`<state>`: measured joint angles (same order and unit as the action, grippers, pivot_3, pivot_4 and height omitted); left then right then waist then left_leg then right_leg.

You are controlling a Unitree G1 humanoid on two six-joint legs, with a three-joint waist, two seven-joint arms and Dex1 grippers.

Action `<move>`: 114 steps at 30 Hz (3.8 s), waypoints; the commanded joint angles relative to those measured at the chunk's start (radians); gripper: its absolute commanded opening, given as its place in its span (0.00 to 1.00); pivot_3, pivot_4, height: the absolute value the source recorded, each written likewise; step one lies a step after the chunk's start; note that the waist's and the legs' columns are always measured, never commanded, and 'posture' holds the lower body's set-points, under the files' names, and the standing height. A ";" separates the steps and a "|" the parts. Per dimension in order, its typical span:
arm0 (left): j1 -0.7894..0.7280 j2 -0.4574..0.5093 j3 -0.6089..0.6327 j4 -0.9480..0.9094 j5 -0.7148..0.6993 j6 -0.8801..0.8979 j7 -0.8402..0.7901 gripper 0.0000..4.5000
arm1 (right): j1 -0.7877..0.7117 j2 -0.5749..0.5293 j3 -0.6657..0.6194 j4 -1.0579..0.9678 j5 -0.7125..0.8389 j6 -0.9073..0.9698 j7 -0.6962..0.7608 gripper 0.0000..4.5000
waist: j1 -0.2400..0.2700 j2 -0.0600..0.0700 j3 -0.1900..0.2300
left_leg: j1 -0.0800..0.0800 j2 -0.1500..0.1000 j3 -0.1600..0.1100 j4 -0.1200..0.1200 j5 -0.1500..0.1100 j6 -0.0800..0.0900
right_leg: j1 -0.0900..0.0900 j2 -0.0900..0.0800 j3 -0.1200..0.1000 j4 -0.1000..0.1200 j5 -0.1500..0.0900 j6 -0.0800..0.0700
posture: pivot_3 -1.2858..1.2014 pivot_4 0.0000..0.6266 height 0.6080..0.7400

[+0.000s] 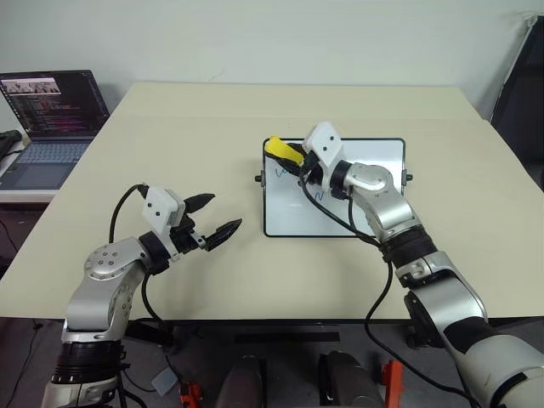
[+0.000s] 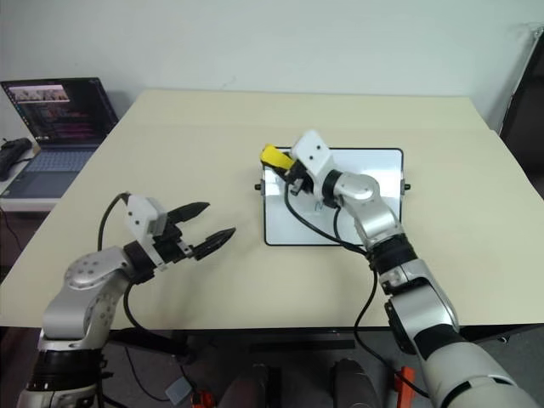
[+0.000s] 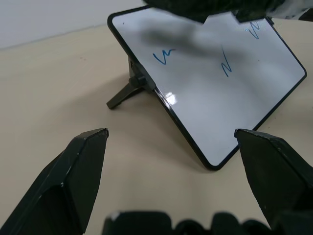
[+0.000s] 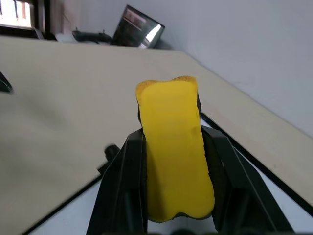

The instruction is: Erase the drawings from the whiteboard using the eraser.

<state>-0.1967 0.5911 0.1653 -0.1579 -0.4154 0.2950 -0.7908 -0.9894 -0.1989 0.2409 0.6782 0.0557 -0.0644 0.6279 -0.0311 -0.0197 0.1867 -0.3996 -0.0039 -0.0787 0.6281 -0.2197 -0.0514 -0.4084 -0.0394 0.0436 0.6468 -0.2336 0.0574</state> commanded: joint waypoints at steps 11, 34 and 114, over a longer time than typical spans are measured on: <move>0.028 0.022 0.035 -0.086 -0.019 0.020 0.032 1.00 | -0.086 0.041 0.030 0.292 -0.176 -0.142 -0.023 0.25 | -0.021 0.000 0.000 | 0.004 0.000 0.000 0.000 0.000 0.000 | 0.002 0.001 0.000 0.003 0.000 -0.001 | 0.52 0.24 1.00; -0.004 0.015 0.002 -0.060 -0.006 0.017 0.033 1.00 | -0.139 -0.055 -0.017 0.367 -0.242 -0.128 -0.145 0.25 | -0.021 0.000 0.000 | 0.008 0.000 0.000 0.001 0.001 0.001 | 0.003 0.001 0.001 0.010 -0.002 -0.003 | 0.52 0.24 1.00; -0.174 0.186 0.003 0.010 -0.076 0.107 -0.204 1.00 | 0.553 -0.843 -0.429 -0.648 0.206 0.365 0.476 0.25 | -0.009 0.001 0.004 | 0.000 0.001 0.001 -0.001 -0.001 0.002 | -0.001 0.001 0.000 0.000 -0.008 0.003 | 0.52 0.24 1.00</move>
<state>-0.3616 0.7630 0.1568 -0.1375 -0.4940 0.4121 -0.9942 -0.4240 -1.0141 -0.1452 0.0605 0.2538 0.3119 1.1089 -0.0399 -0.0188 0.1905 -0.3997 -0.0027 -0.0778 0.6269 -0.2210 -0.0495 -0.4089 -0.0384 0.0436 0.6468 -0.2415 0.0599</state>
